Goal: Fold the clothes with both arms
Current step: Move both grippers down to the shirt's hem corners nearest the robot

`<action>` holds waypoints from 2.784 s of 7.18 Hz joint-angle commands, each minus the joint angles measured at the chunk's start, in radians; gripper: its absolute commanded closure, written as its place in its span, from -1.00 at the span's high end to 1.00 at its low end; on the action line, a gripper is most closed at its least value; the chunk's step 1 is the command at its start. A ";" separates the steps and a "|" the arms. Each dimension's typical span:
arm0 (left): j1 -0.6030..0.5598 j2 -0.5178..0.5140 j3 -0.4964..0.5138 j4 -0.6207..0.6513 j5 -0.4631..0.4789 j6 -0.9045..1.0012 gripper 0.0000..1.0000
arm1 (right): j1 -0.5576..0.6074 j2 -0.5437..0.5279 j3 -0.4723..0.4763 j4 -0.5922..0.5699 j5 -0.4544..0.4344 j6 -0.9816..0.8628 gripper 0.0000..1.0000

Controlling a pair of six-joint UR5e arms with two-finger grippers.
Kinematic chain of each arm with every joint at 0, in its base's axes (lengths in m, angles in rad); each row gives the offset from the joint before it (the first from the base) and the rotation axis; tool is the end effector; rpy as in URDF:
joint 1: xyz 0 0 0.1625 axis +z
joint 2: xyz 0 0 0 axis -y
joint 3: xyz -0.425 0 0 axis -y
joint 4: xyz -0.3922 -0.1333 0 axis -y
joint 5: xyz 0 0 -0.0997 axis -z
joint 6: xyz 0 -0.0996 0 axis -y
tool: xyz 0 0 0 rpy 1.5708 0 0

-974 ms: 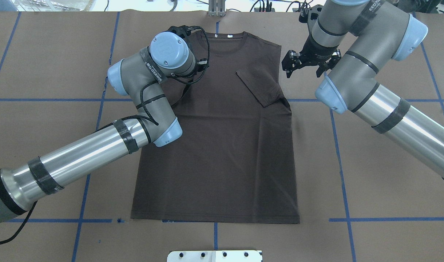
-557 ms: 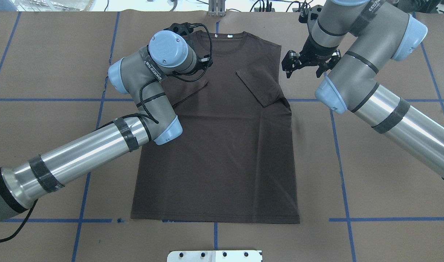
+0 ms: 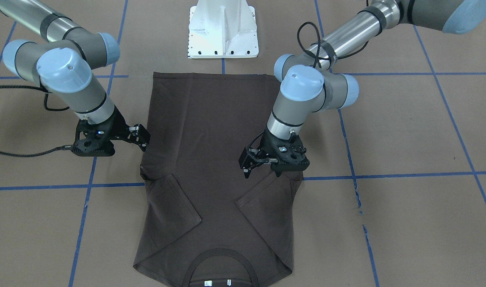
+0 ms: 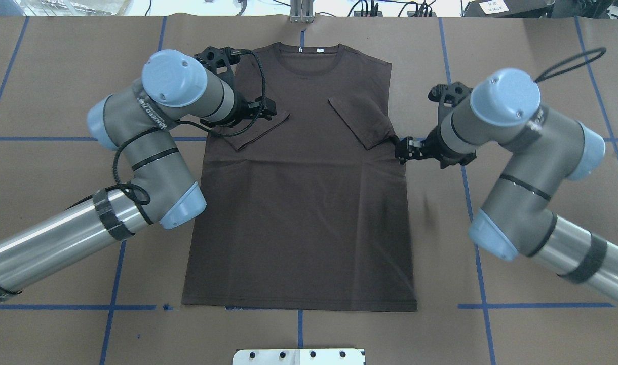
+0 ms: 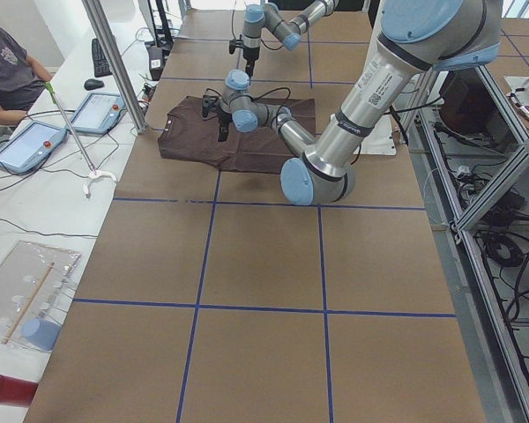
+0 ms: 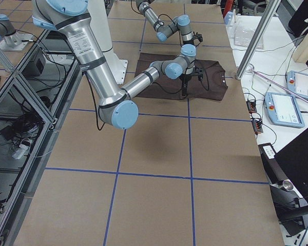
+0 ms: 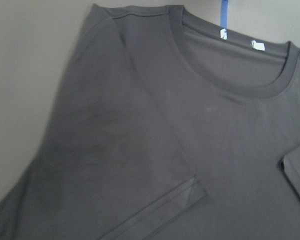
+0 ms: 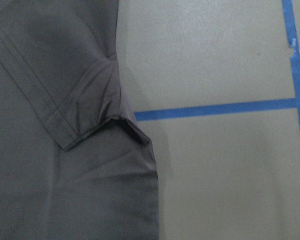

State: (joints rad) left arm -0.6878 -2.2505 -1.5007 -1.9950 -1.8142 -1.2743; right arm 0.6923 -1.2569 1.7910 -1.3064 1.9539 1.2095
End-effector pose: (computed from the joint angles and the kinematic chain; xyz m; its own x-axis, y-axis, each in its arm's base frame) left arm 0.4890 -0.5433 0.2323 0.5113 -0.0531 -0.8578 0.3207 0.9378 0.1331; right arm -0.4040 -0.4598 0.3601 0.6389 0.1038 0.7623 -0.1711 0.9852 0.0092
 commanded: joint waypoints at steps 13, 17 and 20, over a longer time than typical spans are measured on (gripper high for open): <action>0.002 0.132 -0.214 0.127 0.007 0.027 1.00 | -0.565 -0.266 0.268 0.036 -0.363 0.438 -0.63; 0.002 0.131 -0.219 0.128 0.007 0.027 1.00 | -0.559 -0.265 0.278 0.030 -0.339 0.436 -1.00; 0.016 0.271 -0.310 0.127 -0.061 -0.029 1.00 | -0.551 -0.263 0.311 0.030 -0.358 0.459 -1.00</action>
State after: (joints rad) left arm -0.6812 -2.0707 -1.7399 -1.8671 -1.8292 -1.2655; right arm 0.1377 -1.5213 2.0917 -1.2771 1.6042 1.6541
